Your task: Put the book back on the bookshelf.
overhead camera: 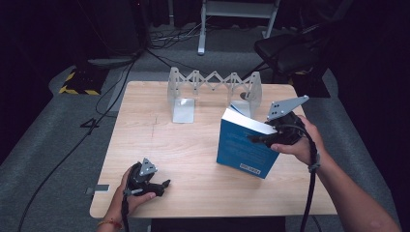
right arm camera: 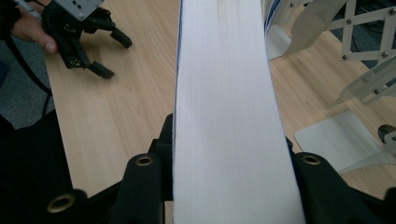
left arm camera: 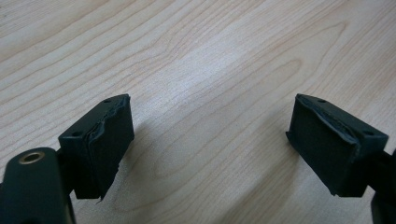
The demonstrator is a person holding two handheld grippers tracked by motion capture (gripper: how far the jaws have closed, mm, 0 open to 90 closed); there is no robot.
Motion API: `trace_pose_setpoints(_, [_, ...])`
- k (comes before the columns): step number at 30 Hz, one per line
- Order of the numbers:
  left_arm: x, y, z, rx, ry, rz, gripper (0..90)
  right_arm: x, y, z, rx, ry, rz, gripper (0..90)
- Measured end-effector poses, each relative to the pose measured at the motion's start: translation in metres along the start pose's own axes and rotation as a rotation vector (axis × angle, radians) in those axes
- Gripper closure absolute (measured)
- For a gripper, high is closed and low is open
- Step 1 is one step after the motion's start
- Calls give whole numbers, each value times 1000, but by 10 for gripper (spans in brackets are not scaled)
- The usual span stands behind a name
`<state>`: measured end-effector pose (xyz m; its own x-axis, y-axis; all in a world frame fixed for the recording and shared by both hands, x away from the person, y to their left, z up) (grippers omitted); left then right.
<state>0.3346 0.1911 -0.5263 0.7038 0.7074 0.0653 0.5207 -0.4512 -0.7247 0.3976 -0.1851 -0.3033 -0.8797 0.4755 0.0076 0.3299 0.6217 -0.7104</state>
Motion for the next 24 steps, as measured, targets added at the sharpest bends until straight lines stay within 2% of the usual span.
trace_pose_setpoints(14, [-1,0,0,3,-4,-9,148,-26,1,-20,-16,66,84,612])
trace_pose_setpoints(16, [-1,-1,0,5,-4,-8,147,-35,-3,-24,-19,85,109,612])
trace_pose_setpoints(20, [-1,-1,0,5,-4,-7,147,-43,-5,-28,-19,106,131,612])
trace_pose_setpoints(24, [-1,-1,0,4,-5,-7,147,-57,-4,-34,-18,137,181,612])
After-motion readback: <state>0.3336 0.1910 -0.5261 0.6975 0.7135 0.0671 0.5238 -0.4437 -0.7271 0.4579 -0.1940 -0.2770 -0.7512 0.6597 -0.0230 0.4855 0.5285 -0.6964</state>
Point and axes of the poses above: each handheld gripper's, and its own axes: y roughly forward along the jaws, z roughly out of its underside, x roughly to its left, the point moved 3 cm from there along y, roughly forward along the jaws, and after that the axes turned 7 degrees about y, right-handed, at the moved point
